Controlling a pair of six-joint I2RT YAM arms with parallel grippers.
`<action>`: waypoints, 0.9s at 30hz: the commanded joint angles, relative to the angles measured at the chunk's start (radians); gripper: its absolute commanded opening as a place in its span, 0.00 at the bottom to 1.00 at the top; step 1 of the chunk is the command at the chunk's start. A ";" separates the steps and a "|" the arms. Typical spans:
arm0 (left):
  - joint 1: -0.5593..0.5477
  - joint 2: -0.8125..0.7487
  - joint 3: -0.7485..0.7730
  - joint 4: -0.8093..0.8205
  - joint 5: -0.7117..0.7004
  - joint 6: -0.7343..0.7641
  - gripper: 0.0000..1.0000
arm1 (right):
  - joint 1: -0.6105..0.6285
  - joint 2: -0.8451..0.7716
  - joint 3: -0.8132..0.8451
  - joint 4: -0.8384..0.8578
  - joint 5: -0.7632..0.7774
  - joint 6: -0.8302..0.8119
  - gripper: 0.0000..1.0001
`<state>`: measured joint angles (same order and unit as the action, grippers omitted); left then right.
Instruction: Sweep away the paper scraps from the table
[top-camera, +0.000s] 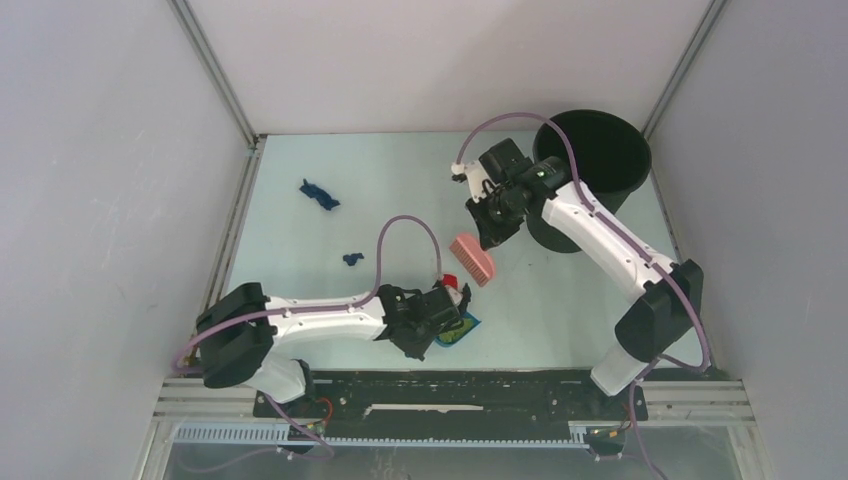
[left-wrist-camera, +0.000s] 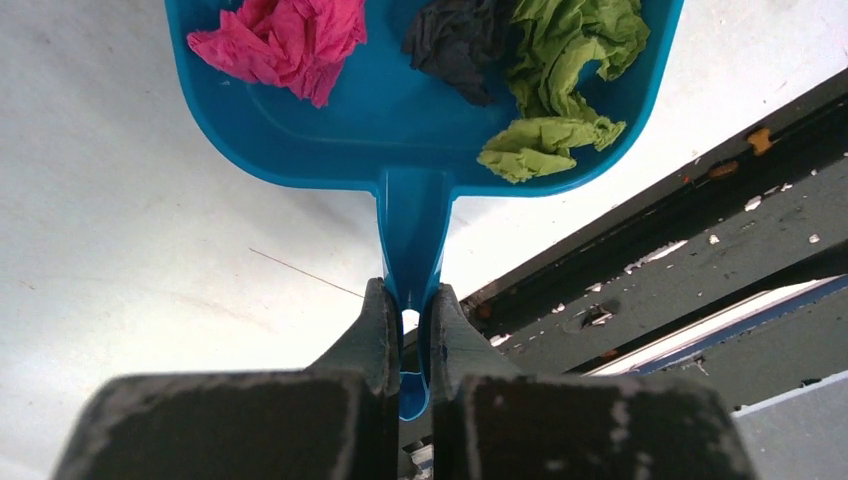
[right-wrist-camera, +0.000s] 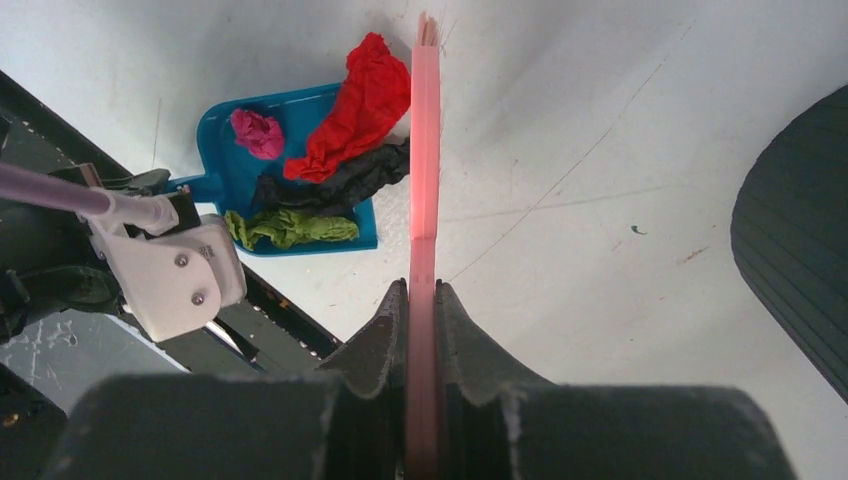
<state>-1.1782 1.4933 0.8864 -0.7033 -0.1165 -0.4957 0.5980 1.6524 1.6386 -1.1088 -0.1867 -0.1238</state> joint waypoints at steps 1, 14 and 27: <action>-0.008 -0.063 -0.023 0.066 -0.041 -0.034 0.00 | -0.018 -0.107 0.004 0.036 0.028 -0.011 0.00; -0.077 -0.227 -0.029 0.032 -0.153 -0.054 0.00 | -0.155 -0.339 -0.197 0.142 -0.030 -0.047 0.00; -0.102 -0.201 -0.066 -0.076 0.029 -0.109 0.00 | -0.167 -0.307 -0.285 0.198 0.005 -0.061 0.00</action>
<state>-1.2625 1.2888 0.8318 -0.7368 -0.1539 -0.5781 0.4046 1.3071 1.3472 -0.9806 -0.2173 -0.1596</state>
